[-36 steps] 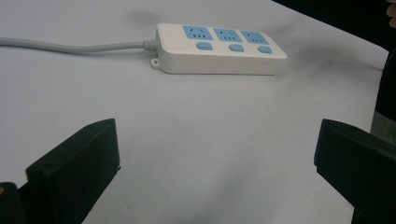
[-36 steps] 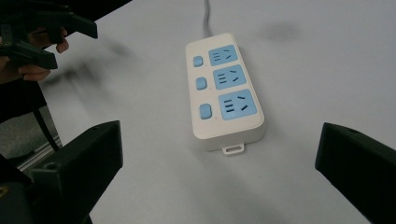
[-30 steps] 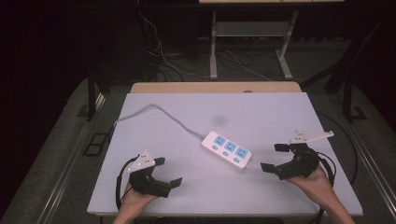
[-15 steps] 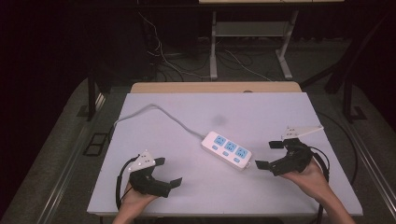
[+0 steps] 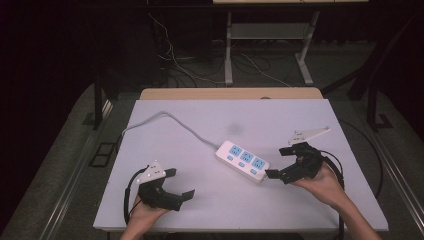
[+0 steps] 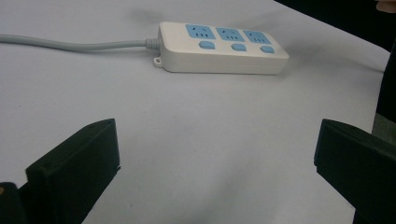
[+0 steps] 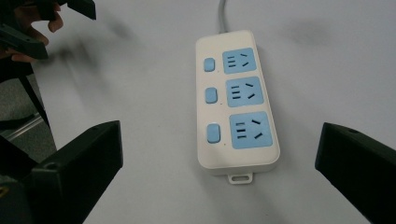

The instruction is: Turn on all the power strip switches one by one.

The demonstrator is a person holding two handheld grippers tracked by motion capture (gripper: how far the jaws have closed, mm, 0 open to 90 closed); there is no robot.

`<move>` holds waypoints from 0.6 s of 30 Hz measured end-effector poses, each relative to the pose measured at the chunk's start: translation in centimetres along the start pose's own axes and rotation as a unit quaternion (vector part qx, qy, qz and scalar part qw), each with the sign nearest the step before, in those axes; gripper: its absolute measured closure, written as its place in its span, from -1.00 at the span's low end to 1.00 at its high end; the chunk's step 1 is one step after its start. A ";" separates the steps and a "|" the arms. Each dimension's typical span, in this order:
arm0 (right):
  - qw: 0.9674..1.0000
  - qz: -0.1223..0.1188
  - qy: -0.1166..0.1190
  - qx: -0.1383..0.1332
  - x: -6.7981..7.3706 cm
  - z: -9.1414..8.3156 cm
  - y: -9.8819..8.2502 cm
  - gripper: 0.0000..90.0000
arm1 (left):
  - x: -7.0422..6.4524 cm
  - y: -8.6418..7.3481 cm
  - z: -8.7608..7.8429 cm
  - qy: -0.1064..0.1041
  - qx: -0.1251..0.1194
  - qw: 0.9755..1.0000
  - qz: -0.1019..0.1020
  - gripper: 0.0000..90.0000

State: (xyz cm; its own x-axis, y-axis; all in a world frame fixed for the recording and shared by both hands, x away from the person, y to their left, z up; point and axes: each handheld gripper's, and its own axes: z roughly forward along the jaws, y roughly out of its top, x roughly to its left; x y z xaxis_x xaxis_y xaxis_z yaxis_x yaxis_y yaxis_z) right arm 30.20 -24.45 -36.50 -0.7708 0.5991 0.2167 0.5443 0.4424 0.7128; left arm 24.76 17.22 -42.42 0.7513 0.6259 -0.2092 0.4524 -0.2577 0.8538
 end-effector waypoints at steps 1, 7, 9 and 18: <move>1.000 -0.002 0.000 0.004 0.0 0.2 0.1 -0.98 | 0.0 0.0 0.0 0.000 0.000 1.000 0.000 -1.00; 1.000 -0.009 0.001 0.020 -0.1 1.2 0.6 -0.98 | 0.0 0.0 0.1 -0.001 0.002 1.000 0.000 -1.00; 1.000 -0.010 0.001 0.026 -0.2 1.7 0.7 -0.98 | 0.0 0.0 0.1 -0.001 0.002 1.000 0.001 -1.00; 0.999 -0.020 0.022 0.046 -0.7 3.2 1.3 -0.57 | 0.0 0.0 0.1 -0.005 0.003 1.000 0.004 -1.00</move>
State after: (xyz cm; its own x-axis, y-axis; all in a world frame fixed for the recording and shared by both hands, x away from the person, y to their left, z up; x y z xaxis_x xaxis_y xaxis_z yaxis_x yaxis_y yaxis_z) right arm 32.47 -22.19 -37.86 -0.8048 0.5512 0.2203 0.5400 0.5258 0.6572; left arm 24.80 17.10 -42.46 0.7595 0.6166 -0.2074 0.4494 -0.2667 0.8526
